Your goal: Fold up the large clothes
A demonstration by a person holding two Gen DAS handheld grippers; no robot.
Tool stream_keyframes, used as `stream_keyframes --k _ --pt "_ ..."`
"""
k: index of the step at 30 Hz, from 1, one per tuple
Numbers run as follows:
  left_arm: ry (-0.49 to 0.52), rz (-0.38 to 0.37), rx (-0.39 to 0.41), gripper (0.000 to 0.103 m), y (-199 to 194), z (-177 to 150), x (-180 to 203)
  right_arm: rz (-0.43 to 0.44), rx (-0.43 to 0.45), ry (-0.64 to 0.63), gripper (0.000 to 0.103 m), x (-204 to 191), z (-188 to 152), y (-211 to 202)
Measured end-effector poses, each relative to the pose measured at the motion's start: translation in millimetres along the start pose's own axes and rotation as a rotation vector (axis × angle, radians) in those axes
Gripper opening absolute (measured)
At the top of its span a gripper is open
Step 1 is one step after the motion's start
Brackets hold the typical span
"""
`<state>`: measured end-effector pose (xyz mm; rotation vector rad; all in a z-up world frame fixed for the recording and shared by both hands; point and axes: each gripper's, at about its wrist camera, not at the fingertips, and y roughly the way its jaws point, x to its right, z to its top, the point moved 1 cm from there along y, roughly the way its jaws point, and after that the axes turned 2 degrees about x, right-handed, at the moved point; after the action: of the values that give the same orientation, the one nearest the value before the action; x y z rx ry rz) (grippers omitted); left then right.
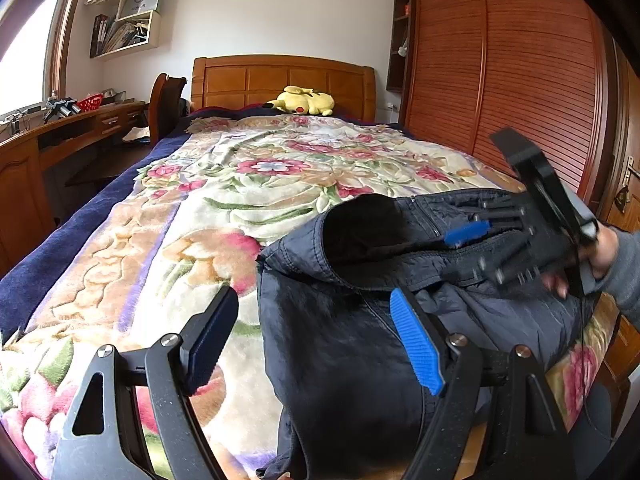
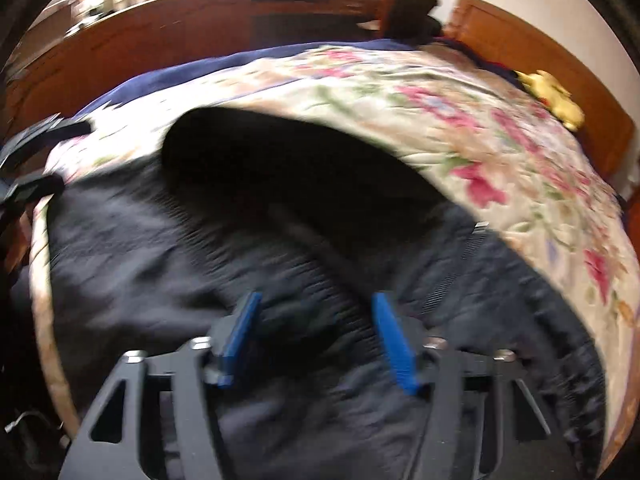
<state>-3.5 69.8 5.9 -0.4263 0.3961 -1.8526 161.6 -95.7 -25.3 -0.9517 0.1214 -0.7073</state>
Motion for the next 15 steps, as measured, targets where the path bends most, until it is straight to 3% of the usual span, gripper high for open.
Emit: stream_keyframes --k 2,6,8,10,11,15 --pt "-0.002 0.002 0.002 0.079 -0.4 0.2 -0.8 -0.005 -0.026 -0.045 0.066 -14.9 -4.3 6.9" --pt "-0.009 0.005 0.004 0.079 -1.9 0.0 -1.8 -0.106 -0.109 -0.127 0.066 -29.5 -8.8 37.5" --pt "-0.008 0.006 0.006 0.079 -3.1 0.2 -1.8 -0.157 -0.112 -0.111 0.051 -21.4 -5.0 48.6" --pt "-0.006 0.005 0.006 0.079 -3.5 0.1 -2.2 -0.156 -0.103 -0.049 0.014 -6.1 1.3 53.0" --pt "-0.007 0.005 0.006 0.079 -3.4 0.0 -3.0 -0.165 -0.089 -0.033 0.005 0.0 3.2 50.0" --pt "-0.013 -0.003 0.005 0.079 -1.6 0.8 -3.9 -0.221 -0.034 -0.027 0.003 13.9 22.4 48.8"
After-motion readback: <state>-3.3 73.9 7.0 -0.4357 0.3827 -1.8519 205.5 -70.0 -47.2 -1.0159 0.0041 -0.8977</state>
